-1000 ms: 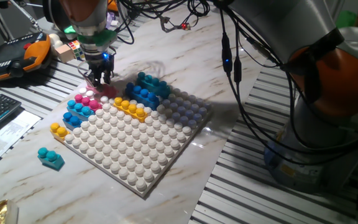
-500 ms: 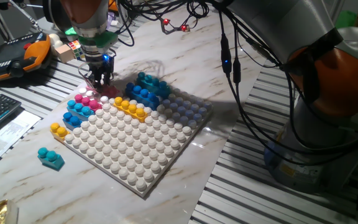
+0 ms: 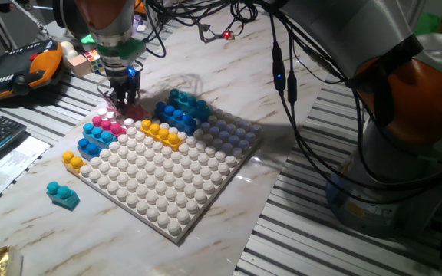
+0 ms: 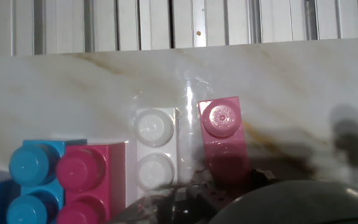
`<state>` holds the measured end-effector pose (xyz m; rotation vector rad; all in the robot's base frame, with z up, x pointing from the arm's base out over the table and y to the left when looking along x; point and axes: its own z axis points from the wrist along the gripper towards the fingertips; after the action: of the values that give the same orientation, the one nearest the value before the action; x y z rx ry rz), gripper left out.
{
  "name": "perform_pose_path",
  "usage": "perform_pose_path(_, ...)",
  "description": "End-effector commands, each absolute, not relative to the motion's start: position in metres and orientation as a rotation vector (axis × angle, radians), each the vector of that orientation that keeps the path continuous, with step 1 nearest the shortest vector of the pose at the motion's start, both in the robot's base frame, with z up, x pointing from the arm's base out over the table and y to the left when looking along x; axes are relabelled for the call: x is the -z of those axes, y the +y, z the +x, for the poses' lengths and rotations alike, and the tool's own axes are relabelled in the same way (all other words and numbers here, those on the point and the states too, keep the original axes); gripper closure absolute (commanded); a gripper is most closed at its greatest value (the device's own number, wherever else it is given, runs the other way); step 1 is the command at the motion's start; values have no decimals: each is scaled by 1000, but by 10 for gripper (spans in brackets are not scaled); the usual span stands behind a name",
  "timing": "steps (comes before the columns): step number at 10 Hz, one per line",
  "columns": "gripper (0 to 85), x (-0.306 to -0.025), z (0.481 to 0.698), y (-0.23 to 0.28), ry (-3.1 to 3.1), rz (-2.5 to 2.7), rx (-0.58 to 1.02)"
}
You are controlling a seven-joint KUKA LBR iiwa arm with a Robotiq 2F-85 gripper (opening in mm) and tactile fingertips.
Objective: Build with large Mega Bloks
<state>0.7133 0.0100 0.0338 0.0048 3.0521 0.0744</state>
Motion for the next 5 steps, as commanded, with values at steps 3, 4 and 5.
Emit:
perform_pose_path(3, 780, -35, 713, 8, 3084, -39, -84)
perform_pose_path(4, 843, -39, 713, 7, 3100, -56, -97)
perform_pose_path(5, 843, -44, 711, 6, 3109, -59, -95)
